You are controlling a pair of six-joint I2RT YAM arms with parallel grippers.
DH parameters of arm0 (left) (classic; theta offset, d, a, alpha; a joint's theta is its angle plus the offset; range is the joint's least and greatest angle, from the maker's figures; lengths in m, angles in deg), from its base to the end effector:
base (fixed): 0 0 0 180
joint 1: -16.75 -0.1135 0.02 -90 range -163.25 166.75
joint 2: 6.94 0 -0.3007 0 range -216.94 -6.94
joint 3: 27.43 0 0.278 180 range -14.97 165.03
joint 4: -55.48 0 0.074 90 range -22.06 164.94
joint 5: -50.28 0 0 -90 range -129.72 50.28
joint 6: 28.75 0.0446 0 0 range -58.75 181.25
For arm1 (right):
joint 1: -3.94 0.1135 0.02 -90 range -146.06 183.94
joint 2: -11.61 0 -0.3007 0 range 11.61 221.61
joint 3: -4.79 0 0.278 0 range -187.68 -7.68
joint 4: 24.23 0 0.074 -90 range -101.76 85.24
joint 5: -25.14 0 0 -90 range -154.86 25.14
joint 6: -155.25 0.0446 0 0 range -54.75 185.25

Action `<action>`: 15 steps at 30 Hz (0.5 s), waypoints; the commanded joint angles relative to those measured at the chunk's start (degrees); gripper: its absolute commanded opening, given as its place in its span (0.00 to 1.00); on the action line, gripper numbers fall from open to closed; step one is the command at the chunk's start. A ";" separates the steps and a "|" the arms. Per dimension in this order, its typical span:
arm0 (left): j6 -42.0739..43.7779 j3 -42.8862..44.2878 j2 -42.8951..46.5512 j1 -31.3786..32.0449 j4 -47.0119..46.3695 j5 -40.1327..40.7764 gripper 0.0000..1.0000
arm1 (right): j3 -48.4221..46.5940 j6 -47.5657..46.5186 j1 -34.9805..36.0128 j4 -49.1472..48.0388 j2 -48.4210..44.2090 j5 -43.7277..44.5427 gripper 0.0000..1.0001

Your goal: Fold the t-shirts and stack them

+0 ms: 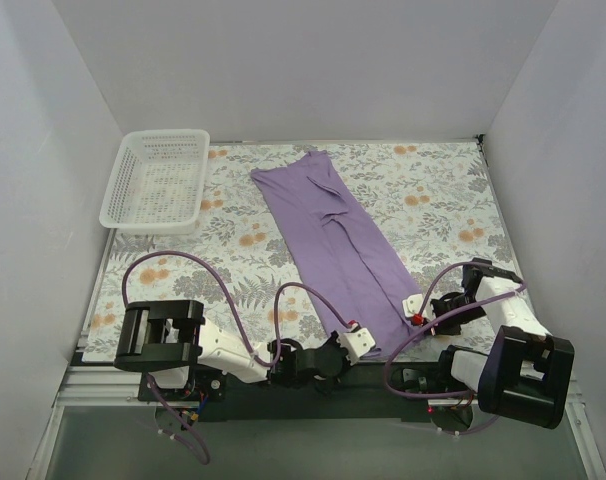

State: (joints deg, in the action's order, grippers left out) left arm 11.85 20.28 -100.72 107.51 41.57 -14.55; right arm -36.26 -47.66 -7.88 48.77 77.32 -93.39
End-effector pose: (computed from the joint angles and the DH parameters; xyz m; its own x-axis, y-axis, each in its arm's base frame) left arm 0.0146 -0.3297 0.1525 -0.6861 0.0821 -0.7228 0.5974 0.6306 -0.4954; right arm 0.1354 -0.0066 0.1594 0.1545 -0.8591 -0.4879 -0.9879 -0.1427 -0.0615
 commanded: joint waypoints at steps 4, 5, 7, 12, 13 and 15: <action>-1.74 -1.67 1.67 -1.11 -2.98 -0.82 0.00 | 4.58 -2.50 0.74 -8.24 2.23 5.86 0.19; -1.83 -1.67 1.67 -1.20 -3.07 -1.00 0.00 | 4.41 -2.32 0.65 -8.24 2.31 5.86 0.12; -1.92 -1.67 1.58 -1.38 -3.16 -1.35 0.00 | 4.32 -1.97 0.74 -8.24 2.23 5.77 0.01; -2.27 -1.67 1.32 -1.81 -3.42 -2.14 0.00 | 4.50 -1.79 0.83 -7.80 1.00 5.42 0.01; -2.36 -1.76 1.32 -1.82 -3.60 -2.40 0.00 | 4.41 -1.80 0.83 -7.54 0.56 5.42 0.01; -2.53 -1.84 1.23 -1.99 -3.69 -2.75 0.00 | 4.23 -1.80 0.74 -6.92 0.21 5.42 0.01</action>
State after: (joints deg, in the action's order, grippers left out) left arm 9.97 19.12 -100.72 106.05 39.30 -16.74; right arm -35.97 -47.68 -7.62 47.96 76.38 -94.26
